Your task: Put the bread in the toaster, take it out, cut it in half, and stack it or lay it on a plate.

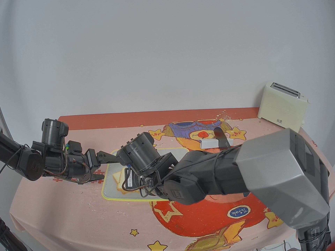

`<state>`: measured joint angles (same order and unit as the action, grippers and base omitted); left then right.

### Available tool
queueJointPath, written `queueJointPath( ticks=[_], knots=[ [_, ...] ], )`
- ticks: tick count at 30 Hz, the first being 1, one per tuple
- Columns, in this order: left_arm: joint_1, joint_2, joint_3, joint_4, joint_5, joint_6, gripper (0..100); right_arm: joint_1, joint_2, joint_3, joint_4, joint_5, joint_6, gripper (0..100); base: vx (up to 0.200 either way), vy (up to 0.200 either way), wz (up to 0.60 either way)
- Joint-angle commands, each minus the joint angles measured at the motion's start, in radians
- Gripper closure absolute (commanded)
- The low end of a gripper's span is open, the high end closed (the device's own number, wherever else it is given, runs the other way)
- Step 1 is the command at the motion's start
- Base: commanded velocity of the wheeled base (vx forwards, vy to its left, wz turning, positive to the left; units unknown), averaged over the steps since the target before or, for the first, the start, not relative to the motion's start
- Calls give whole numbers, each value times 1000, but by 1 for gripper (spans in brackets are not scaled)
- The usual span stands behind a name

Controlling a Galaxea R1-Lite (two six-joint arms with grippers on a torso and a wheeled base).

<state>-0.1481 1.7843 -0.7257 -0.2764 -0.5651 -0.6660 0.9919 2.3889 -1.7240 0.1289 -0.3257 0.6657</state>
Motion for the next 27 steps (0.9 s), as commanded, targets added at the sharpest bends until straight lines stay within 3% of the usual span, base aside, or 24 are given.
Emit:
queueJointPath(
  ticks=[1,15,19,27],
  knots=[
    [-5,3,0,2,-2,-1,0,4,9,-9,1,1,-2,100,0,0,0],
    [-8,7,6,2,-2,-1,0,40,62,-108,1,-10,0,100,0,0,0],
    [-8,4,8,2,-1,-1,0,13,45,-89,18,-39,3,100,0,0,0],
    [-8,3,11,2,-1,-1,0,2,-68,-17,20,-41,3,100,0,0,0]
  ],
)
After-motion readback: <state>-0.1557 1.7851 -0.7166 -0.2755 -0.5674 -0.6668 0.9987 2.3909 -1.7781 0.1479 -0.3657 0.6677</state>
